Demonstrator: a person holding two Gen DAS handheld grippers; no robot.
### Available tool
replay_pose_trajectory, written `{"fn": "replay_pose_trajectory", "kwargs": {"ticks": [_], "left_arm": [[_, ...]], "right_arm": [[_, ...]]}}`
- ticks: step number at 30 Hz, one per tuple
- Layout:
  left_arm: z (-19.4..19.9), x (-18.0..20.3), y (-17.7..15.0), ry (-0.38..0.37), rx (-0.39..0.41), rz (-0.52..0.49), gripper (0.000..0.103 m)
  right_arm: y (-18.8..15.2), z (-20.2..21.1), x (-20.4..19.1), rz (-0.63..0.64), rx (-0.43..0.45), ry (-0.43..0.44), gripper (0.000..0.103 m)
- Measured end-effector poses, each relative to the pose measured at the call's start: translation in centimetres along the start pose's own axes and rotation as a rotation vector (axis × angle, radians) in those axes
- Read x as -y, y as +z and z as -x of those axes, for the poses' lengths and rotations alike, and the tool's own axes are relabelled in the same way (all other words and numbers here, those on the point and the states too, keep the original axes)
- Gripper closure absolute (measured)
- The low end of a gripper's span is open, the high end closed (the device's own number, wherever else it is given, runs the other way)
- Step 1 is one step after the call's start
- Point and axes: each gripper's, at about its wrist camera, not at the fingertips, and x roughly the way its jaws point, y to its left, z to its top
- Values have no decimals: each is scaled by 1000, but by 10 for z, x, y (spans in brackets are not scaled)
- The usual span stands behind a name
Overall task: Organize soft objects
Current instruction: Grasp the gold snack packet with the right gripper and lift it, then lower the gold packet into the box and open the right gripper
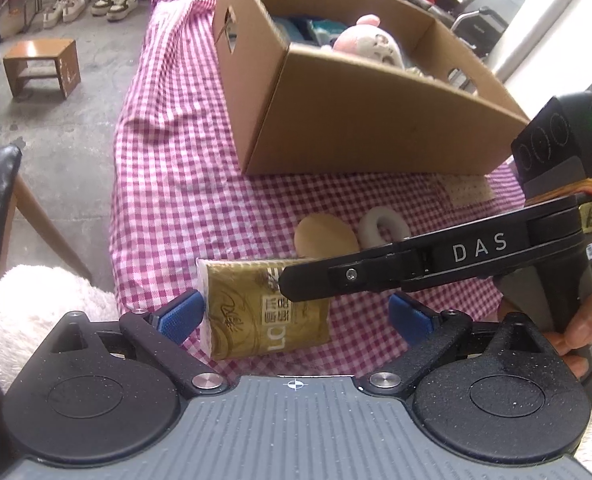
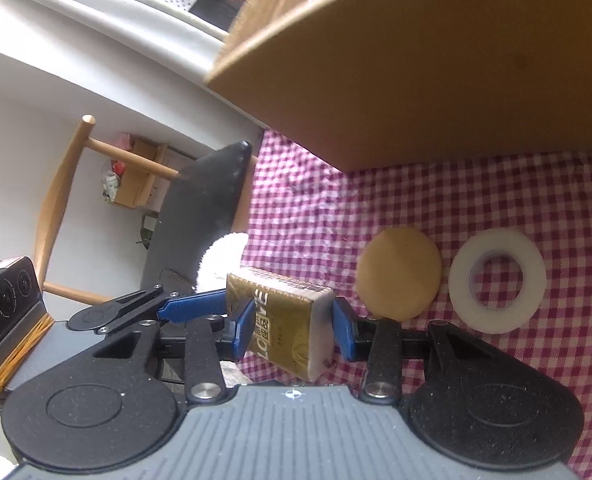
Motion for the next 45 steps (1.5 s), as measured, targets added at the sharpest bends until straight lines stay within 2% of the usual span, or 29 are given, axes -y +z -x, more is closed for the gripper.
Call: {"fn": "replay_pose_trajectory", "kwargs": {"ticks": [6, 14, 19, 24, 30, 36, 42, 45], "left_arm": [[36, 22, 11, 38, 109, -59, 4], [70, 71, 47, 58, 274, -203, 3], [60, 103, 84, 15, 329, -292, 3], [25, 128, 123, -49, 303, -332, 3], [-36, 143, 164, -100, 201, -305, 3], [-92, 143, 183, -171, 59, -231, 3], [-125, 134, 187, -229, -63, -166, 5], [-135, 126, 187, -245, -104, -126, 5]], "right_arm": [[2, 28, -24, 61, 90, 38, 59], [22, 94, -41, 127, 272, 77, 58], [47, 144, -34, 143, 372, 38, 58], [78, 177, -4, 100, 406, -8, 58], [123, 180, 54, -8, 321, -61, 59], [146, 160, 117, -142, 140, -113, 59], [162, 142, 142, -204, -42, -160, 58], [169, 137, 144, -196, -85, -197, 57]]}}
